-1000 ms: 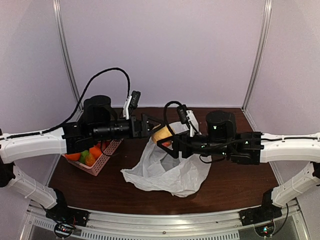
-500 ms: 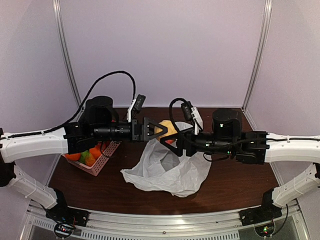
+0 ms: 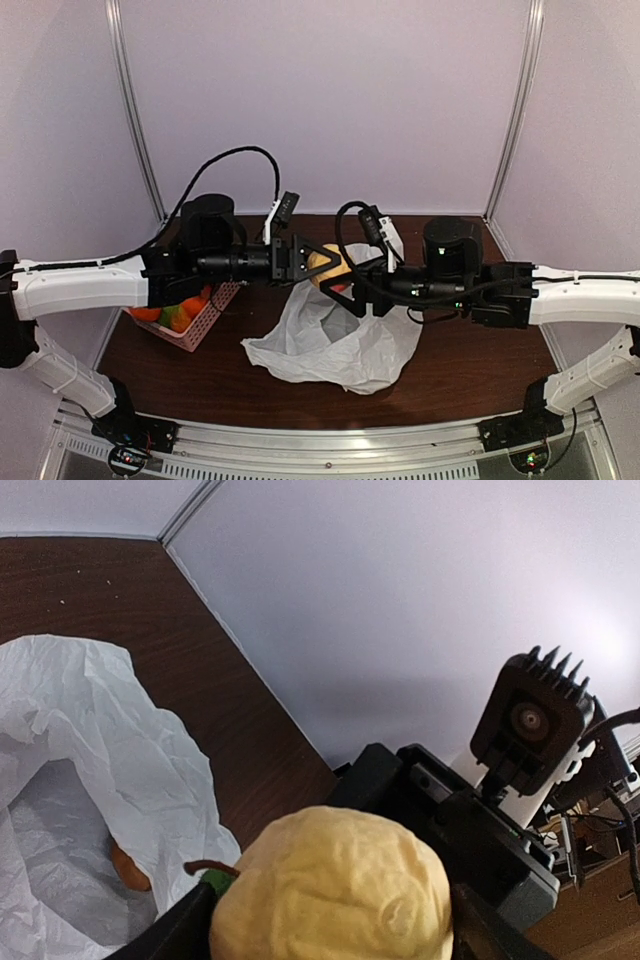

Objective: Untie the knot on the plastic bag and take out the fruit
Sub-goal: Pass from the right arm to the left, then place the fake fruit in the bin.

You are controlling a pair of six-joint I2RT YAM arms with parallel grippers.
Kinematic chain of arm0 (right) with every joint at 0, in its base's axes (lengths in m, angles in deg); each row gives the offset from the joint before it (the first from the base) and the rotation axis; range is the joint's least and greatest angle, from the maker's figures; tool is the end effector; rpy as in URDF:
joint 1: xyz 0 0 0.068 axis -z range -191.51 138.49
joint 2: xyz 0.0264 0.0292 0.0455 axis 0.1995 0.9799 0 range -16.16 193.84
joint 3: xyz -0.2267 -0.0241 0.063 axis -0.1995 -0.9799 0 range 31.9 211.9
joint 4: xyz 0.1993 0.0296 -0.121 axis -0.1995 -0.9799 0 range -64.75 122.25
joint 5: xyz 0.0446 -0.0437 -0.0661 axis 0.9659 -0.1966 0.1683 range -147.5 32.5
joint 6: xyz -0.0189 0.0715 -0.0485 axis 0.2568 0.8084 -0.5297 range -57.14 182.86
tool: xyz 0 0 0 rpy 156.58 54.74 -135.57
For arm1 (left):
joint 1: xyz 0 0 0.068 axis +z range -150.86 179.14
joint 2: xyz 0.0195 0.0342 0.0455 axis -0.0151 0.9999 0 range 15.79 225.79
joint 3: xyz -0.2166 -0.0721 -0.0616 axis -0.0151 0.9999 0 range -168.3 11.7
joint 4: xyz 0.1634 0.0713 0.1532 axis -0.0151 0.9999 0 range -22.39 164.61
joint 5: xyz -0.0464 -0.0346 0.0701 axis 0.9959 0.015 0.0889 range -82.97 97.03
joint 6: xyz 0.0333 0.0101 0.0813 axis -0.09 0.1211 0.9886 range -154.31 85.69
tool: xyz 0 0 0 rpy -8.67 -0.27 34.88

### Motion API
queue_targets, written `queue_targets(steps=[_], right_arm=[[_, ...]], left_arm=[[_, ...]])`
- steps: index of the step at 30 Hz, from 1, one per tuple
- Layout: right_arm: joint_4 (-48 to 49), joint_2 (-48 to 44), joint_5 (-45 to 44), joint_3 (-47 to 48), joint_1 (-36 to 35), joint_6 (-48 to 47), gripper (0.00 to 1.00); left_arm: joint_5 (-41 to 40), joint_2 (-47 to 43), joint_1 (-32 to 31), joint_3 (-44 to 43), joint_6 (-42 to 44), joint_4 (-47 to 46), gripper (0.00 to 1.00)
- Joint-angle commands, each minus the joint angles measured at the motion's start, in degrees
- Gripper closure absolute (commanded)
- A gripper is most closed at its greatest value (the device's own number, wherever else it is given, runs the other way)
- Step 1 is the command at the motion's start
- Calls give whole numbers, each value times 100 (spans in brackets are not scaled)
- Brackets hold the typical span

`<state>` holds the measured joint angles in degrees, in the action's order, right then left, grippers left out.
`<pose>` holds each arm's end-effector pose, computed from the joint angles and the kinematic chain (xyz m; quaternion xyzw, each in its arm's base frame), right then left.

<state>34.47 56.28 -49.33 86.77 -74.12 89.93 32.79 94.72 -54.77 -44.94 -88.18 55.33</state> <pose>0.1387 0.2917 0.2809 -0.2832 0.7422 0.4666 0.3889 0.1740 -0.2967 0.2836 0.1435 0.7468 -0.6068 0.2313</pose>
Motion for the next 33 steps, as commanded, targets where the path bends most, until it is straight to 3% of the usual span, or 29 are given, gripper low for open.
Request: queue_targets(steps=[1, 4, 9, 13, 17, 24, 29, 33], right_arm=[[-136, 71, 11, 111, 12, -82, 28], [-132, 59, -42, 102, 12, -79, 24], [-128, -24, -208, 53, 12, -39, 1], [-467, -361, -841, -34, 90, 52, 0], [-795, -767, -1277, -259, 300, 104, 0], [-1213, -1481, -1603, -707, 741, 200, 0], [-1355, -1793, -1592, -837, 1013, 197, 0], [-1434, -1871, -1559, -812, 1101, 173, 0]], left_arm=[[140, 58, 30, 0, -88, -460, 29], [125, 30, 30, 26, -103, -452, 37], [32, -19, 85, -80, 161, 21, 38], [55, -298, 614, -38, 523, 857, 37], [-409, -740, 1276, -155, 1372, 2747, 37], [-1155, -1575, 2526, -210, 2325, 4784, 36], [-1594, -1776, 3454, -169, 2854, 5766, 33], [-2318, -1803, 3767, -237, 3062, 6177, 33]])
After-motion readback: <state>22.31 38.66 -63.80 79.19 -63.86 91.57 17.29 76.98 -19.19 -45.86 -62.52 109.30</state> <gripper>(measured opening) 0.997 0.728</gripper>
